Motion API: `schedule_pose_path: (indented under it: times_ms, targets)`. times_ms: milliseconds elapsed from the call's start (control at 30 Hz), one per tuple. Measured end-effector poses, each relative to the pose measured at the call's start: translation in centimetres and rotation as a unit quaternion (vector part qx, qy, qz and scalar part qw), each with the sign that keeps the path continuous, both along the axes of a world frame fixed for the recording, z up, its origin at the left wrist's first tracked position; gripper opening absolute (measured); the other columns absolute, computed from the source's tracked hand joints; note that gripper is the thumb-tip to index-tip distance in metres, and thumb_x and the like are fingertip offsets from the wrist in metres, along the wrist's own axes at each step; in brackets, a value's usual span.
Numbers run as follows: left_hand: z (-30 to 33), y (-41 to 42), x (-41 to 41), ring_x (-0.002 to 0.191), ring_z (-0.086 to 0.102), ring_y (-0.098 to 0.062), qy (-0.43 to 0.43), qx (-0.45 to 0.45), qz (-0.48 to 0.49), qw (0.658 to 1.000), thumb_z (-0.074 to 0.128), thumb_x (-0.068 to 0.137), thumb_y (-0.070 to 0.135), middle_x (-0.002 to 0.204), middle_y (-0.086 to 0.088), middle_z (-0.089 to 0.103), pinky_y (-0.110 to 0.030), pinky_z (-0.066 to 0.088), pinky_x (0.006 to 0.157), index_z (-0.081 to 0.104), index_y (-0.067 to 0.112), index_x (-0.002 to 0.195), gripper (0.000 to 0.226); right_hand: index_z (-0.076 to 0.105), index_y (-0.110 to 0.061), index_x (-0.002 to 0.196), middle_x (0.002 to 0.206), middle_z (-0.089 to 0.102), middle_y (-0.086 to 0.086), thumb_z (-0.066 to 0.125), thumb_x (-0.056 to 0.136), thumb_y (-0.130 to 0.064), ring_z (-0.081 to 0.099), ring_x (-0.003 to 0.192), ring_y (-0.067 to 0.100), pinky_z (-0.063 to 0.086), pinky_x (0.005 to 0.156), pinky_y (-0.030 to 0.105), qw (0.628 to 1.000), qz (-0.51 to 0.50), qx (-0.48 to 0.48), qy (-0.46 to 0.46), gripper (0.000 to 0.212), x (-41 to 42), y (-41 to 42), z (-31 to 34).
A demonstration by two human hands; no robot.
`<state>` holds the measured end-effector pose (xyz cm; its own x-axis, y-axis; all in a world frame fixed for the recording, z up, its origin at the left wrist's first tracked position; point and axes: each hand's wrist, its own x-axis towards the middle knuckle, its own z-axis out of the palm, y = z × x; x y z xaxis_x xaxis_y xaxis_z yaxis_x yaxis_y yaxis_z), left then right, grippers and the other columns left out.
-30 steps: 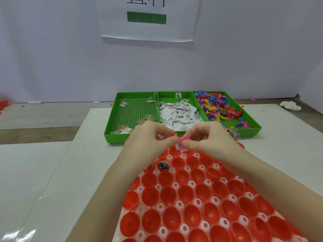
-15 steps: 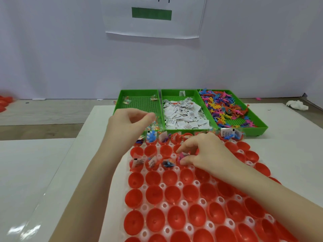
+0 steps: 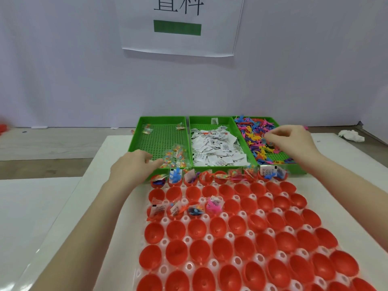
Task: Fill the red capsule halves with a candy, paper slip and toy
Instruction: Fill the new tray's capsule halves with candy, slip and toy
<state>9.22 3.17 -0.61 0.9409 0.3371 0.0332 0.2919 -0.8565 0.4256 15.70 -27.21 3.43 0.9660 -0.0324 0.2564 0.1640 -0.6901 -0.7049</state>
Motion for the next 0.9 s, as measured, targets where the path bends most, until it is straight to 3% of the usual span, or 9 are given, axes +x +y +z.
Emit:
schedule_pose_path:
  times_ms: [133, 200, 300, 400, 467, 567, 667, 767, 900]
  targets:
    - [-0.5, -0.6, -0.1, 0.068, 0.054, -0.027, -0.044, 0.012, 0.06, 0.997, 0.06, 0.084, 0.047, 0.059, -0.003, 0.056, -0.026, 0.034, 0.054, 0.065, 0.012, 0.064, 0.041, 0.043, -0.01, 0.137, 0.14, 0.046, 0.01, 0.065, 0.085, -0.024, 0.044, 0.126, 0.024, 0.034, 0.101, 0.032, 0.973, 0.04, -0.168, 0.156, 0.058, 4.1, -2.1, -2.4]
    - [-0.7, -0.7, -0.4, 0.063, 0.052, -0.026, -0.071, 0.015, 0.059, 0.996, 0.059, 0.085, 0.045, 0.055, -0.003, 0.053, -0.025, 0.029, 0.05, 0.065, 0.012, 0.061, 0.041, 0.031, -0.016, 0.144, 0.149, 0.033, 0.007, 0.061, 0.088, -0.029, 0.034, 0.135, 0.024, 0.026, 0.109, 0.035, 0.953, 0.071, -0.236, 0.178, 0.065, 5.0, -2.2, -3.2]
    - [-1.0, -0.2, -0.7, 0.077, 0.058, -0.028, -0.096, -0.004, 0.022, 0.995, 0.056, 0.087, 0.044, 0.075, -0.007, 0.066, -0.029, 0.039, 0.059, 0.072, 0.016, 0.078, 0.033, 0.023, -0.018, 0.146, 0.15, 0.028, 0.01, 0.06, 0.088, -0.027, 0.03, 0.135, 0.027, 0.024, 0.11, 0.036, 0.952, 0.078, -0.257, 0.148, 0.069, 6.1, -1.9, -3.9]
    - [-1.0, 0.5, -0.6, 0.083, 0.057, -0.023, -0.097, -0.025, -0.03, 0.995, 0.055, 0.09, 0.036, 0.088, -0.005, 0.069, -0.031, 0.042, 0.069, 0.073, 0.015, 0.091, 0.027, 0.021, -0.023, 0.146, 0.135, 0.034, 0.016, 0.061, 0.085, -0.017, 0.039, 0.116, 0.025, 0.033, 0.095, 0.031, 0.96, 0.101, -0.215, 0.151, 0.073, 6.5, -1.6, -4.2]
    - [-1.0, 0.9, -0.5, 0.083, 0.053, -0.016, -0.099, -0.037, -0.053, 0.993, 0.055, 0.091, 0.029, 0.095, -0.003, 0.069, -0.026, 0.036, 0.07, 0.072, 0.014, 0.099, 0.024, 0.036, -0.023, 0.141, 0.122, 0.041, 0.013, 0.062, 0.084, -0.014, 0.042, 0.107, 0.02, 0.033, 0.086, 0.028, 0.961, 0.116, -0.211, 0.134, 0.063, 6.6, -1.7, -4.4]
    - [-0.8, 1.6, -0.7, 0.085, 0.051, -0.011, -0.082, -0.055, -0.081, 0.992, 0.056, 0.092, 0.024, 0.103, -0.001, 0.068, -0.023, 0.034, 0.073, 0.07, 0.015, 0.107, 0.023, 0.06, -0.015, 0.116, 0.106, 0.058, 0.011, 0.069, 0.081, -0.02, 0.047, 0.09, 0.016, 0.034, 0.077, 0.026, 0.967, 0.101, -0.224, 0.069, 0.036, 6.5, -2.2, -4.5]
    - [-0.5, 2.0, -1.0, 0.082, 0.051, -0.01, -0.064, -0.049, -0.094, 0.992, 0.058, 0.09, 0.026, 0.099, 0.001, 0.067, -0.021, 0.034, 0.067, 0.071, 0.016, 0.105, 0.022, 0.065, -0.014, 0.096, 0.093, 0.063, 0.012, 0.074, 0.076, -0.026, 0.051, 0.078, 0.019, 0.037, 0.066, 0.028, 0.966, 0.099, -0.228, 0.073, 0.026, 6.3, -2.9, -3.9]
    - [-0.3, 2.2, -1.1, 0.087, 0.055, -0.012, -0.058, -0.041, -0.103, 0.992, 0.061, 0.089, 0.018, 0.106, -0.001, 0.069, -0.021, 0.037, 0.074, 0.071, 0.013, 0.105, 0.02, 0.066, -0.018, 0.085, 0.082, 0.063, 0.007, 0.078, 0.072, -0.025, 0.053, 0.073, 0.018, 0.039, 0.062, 0.027, 0.953, 0.112, -0.253, 0.124, 0.019, 6.0, -3.8, -2.6]
    - [0.0, 2.4, -1.1, 0.098, 0.062, -0.02, -0.054, -0.055, -0.097, 0.992, 0.066, 0.082, 0.004, 0.103, -0.007, 0.07, -0.025, 0.043, 0.089, 0.072, 0.01, 0.103, 0.022, 0.075, -0.013, 0.079, 0.06, 0.064, -0.01, 0.079, 0.07, -0.012, 0.058, 0.059, 0.008, 0.04, 0.048, 0.008, 0.965, 0.085, -0.222, 0.115, 0.01, 5.6, -4.7, -0.8]
